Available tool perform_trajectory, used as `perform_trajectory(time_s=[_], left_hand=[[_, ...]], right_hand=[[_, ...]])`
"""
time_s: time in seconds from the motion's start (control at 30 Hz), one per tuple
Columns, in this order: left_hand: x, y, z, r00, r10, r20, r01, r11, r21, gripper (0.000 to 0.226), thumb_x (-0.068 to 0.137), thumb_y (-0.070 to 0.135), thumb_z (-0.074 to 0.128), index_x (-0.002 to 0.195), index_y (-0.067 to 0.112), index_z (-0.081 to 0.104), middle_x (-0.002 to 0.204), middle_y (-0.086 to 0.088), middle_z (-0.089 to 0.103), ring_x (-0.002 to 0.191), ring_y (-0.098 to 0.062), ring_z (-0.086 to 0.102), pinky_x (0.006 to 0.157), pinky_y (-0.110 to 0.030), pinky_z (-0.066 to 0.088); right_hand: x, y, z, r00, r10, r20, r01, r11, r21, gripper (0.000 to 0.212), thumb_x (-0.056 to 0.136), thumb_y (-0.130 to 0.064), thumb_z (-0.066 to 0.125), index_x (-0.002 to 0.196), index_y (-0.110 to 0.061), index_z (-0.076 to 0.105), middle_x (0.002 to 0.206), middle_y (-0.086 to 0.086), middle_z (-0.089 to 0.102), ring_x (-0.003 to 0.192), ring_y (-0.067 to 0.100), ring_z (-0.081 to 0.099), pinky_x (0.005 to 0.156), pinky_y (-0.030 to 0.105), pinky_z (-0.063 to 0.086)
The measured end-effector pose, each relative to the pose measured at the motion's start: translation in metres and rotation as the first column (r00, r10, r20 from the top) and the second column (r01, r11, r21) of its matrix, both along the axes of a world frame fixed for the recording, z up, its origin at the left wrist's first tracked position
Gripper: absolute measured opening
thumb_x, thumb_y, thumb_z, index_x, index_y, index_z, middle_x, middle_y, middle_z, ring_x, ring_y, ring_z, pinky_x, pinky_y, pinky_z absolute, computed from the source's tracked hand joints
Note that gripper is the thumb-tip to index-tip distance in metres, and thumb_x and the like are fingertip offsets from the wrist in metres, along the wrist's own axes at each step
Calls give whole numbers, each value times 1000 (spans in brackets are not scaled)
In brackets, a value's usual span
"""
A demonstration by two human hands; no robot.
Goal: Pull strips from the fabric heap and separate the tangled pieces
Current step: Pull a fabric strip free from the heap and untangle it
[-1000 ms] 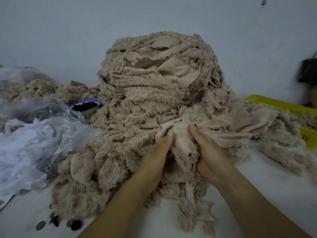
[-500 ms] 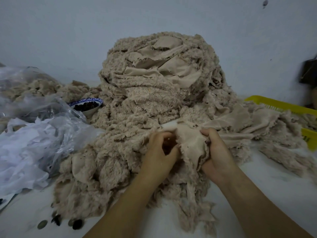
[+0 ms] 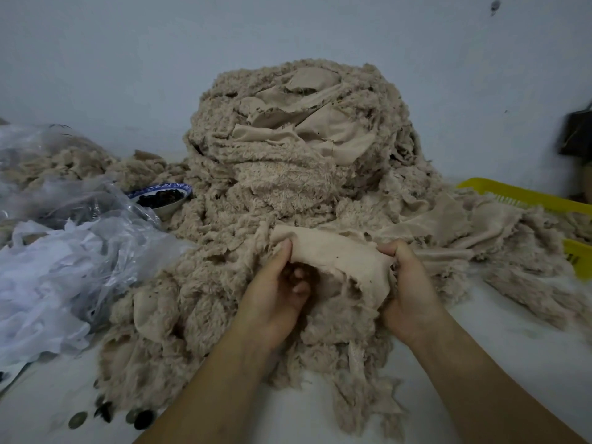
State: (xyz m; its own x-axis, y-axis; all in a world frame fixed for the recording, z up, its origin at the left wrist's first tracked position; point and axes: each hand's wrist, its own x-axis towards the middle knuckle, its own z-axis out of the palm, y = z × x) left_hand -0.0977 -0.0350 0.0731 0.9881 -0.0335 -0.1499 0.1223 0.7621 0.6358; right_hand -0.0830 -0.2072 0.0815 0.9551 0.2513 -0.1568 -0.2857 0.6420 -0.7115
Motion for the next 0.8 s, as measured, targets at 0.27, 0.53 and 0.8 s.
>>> perform_trajectory(time_s=[0.27, 0.53, 0.8], left_hand=[[-9, -4, 5, 992, -72, 102, 47, 973, 227, 18, 81, 33, 71, 84, 18, 80, 79, 0, 70, 66, -9, 66, 57, -20, 53], [-14, -12, 5, 966, -212, 150, 149, 925, 349, 52, 96, 38, 57, 131, 0, 61, 128, -18, 67, 121, -29, 64, 102, -37, 53], [-13, -14, 3, 968, -245, 56, 204, 895, 397, 43, 89, 25, 65, 126, 4, 62, 120, -17, 71, 112, -29, 69, 90, -36, 59]], right_hand=[[-4, 5, 0, 985, 145, 91, -118, 960, -254, 68, 82, -73, 53, 113, -17, 76, 119, 14, 72, 112, 26, 69, 87, 38, 58], [-10, 14, -1, 944, 117, 310, 15, 919, -394, 43, 85, -40, 65, 117, -12, 72, 116, 8, 74, 110, 20, 70, 86, 27, 58], [-6, 17, -6, 961, -25, 277, 169, 842, -512, 41, 98, -47, 53, 112, -14, 73, 106, 7, 76, 102, 21, 72, 95, 43, 55]])
